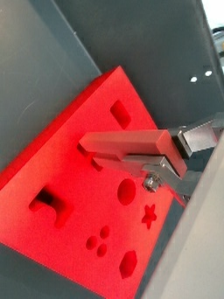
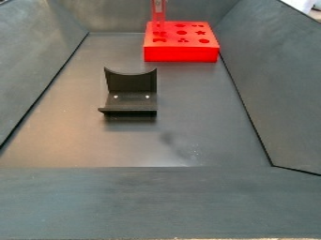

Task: Pick up the double-square object. Move up. Place the double-square object on the fixture. Regrasp the double-square object. Move to above the board. Insert the double-square object.
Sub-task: Insert the double-square object.

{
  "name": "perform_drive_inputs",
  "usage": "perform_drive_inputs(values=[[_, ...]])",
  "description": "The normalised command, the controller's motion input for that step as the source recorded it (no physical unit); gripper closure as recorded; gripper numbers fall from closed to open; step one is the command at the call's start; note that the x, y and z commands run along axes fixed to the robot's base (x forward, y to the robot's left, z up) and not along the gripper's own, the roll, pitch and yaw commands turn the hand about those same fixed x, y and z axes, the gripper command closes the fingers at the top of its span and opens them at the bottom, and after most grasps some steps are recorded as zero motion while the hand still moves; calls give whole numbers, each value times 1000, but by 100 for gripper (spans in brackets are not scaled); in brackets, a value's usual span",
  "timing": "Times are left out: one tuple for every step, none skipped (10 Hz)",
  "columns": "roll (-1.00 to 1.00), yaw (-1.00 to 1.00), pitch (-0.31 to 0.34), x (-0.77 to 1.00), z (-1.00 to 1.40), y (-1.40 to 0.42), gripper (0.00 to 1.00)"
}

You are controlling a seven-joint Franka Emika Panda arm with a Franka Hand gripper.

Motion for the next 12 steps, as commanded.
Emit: perform_drive_inputs(values=[[0, 209, -59, -126, -400, 194, 100], [17, 177, 0, -283, -457, 80, 100], [0, 60, 0, -251, -434, 0, 100], [0, 66, -26, -146, -560, 0, 100], [0, 49, -146, 0, -800, -63, 100], [94, 23, -171, -83, -914, -237, 100], [153, 71, -154, -266, -891, -309, 100], [129, 134, -213, -209, -800, -283, 100], [176, 137, -307, -234, -589, -229, 100], [31, 0, -163, -206, -174, -66, 100], [0, 0, -10, 0, 0, 0, 100], [-10, 0, 0, -23, 0, 0, 100]])
